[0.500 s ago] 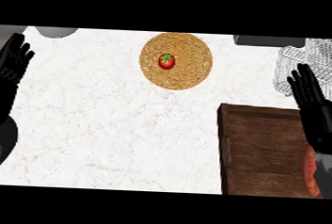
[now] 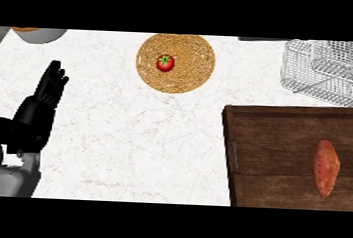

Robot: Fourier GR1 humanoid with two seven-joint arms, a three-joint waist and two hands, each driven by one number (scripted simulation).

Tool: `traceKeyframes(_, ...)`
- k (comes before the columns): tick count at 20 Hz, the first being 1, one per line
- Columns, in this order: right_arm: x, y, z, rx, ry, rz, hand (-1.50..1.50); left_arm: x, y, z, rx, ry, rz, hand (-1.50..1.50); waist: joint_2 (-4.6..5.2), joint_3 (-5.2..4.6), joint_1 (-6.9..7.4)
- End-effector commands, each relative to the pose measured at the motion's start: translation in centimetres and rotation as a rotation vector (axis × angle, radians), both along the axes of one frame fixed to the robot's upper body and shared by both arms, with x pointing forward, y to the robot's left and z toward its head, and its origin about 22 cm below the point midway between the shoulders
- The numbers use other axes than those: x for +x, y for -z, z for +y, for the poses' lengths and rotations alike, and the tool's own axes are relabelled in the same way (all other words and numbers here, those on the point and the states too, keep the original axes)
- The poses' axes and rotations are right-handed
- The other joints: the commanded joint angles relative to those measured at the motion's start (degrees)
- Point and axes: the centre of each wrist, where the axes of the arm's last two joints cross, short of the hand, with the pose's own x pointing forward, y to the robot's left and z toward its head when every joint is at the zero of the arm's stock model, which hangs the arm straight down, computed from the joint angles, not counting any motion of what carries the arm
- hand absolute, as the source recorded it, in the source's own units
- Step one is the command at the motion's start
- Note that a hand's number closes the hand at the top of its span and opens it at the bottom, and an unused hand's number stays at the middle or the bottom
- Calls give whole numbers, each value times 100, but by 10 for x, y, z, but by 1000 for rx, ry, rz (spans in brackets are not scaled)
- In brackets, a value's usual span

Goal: Pick the sweet potato from the tray and place it in the tiered basket

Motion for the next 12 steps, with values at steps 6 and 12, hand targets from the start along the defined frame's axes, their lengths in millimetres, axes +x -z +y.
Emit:
traceKeyframes(6, -73, 15, -90, 198, -362, -114, -150, -13, 19, -43, -47, 5, 32, 0, -16, -21, 18)
traceKeyframes(12, -96, -80, -160, -254, -422, -31, -150, -10, 28, -58, -24, 12, 19, 0, 28, -43, 76)
